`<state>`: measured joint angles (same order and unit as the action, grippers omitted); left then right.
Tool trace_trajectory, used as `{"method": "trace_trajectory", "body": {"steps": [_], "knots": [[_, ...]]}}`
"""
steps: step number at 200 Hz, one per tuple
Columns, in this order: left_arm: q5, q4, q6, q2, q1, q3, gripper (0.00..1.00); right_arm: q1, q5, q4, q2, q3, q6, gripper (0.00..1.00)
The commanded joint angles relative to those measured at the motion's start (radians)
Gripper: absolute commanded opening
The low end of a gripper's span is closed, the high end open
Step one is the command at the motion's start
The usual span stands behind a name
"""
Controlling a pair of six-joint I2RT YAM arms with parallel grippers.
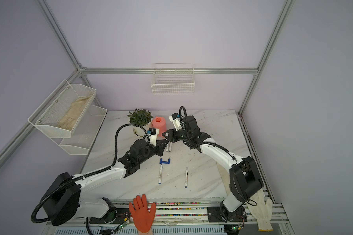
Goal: Insert the pens into the pen caps
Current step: 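Lift the blue-tipped marker upright with the left gripper while the right gripper approaches, then move the right gripper down to the loose blue caps on the table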
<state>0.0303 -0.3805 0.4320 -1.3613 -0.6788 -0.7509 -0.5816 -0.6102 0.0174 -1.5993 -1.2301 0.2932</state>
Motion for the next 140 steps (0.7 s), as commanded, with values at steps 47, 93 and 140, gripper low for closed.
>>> {"method": "trace_trajectory", "body": {"steps": [47,93,140], "knots": [[-0.009,-0.073,-0.03,0.006,0.005,-0.098,0.0,0.024,-0.027,-0.004,0.018,0.038,0.005,0.22],[0.033,-0.053,-0.031,-0.011,0.005,-0.109,0.19,0.053,-0.085,0.015,0.039,0.047,0.017,0.06],[0.074,-0.011,-0.025,-0.044,0.005,-0.12,0.45,0.07,-0.123,0.033,0.057,0.045,0.034,0.05]]}}
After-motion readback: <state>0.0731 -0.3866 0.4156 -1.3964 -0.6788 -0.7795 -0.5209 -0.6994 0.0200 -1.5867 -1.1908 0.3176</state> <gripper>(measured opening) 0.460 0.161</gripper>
